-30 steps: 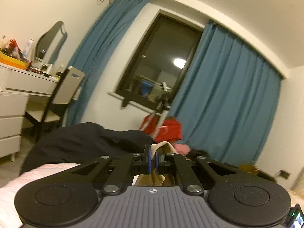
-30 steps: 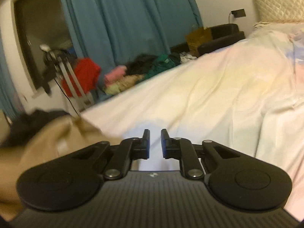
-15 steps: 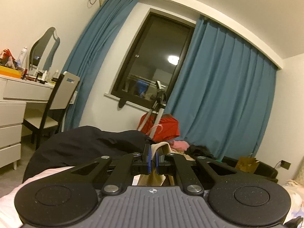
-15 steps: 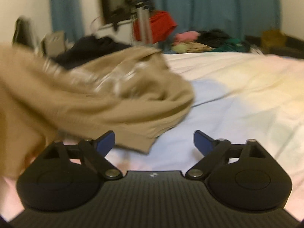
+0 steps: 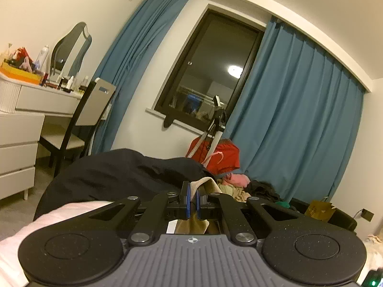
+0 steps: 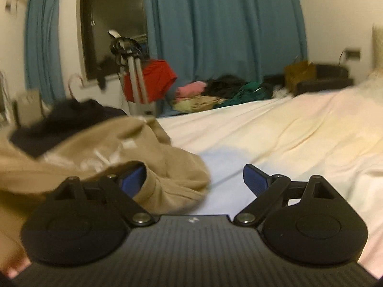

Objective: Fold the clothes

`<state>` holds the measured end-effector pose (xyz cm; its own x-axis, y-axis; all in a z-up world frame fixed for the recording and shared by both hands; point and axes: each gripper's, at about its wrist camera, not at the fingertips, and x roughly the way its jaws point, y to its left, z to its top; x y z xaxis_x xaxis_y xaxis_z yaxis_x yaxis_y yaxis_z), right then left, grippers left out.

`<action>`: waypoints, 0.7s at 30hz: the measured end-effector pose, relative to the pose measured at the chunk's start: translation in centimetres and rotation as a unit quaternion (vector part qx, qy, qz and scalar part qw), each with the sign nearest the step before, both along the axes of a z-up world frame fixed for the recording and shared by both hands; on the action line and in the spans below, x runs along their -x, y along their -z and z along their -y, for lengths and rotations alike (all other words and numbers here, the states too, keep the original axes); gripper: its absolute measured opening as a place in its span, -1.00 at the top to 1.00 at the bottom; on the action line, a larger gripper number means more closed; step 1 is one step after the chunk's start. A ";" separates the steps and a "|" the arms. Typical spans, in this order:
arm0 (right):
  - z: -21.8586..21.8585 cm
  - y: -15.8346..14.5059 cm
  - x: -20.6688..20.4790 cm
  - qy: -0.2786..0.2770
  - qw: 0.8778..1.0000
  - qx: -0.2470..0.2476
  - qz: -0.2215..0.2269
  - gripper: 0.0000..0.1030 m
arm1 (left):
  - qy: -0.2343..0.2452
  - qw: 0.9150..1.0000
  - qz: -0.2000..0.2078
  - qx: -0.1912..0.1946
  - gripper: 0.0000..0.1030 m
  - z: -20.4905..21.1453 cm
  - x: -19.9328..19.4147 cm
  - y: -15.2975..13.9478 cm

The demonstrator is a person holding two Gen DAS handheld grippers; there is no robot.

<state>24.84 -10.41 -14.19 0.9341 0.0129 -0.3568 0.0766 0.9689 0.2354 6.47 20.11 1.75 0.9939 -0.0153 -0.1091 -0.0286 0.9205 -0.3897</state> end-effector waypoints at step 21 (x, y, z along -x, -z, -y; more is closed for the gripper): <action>4.8 -12.8 8.8 -0.048 0.987 0.009 0.153 0.88 | 0.072 0.985 0.142 -0.066 0.91 2.6 7.1 -2.0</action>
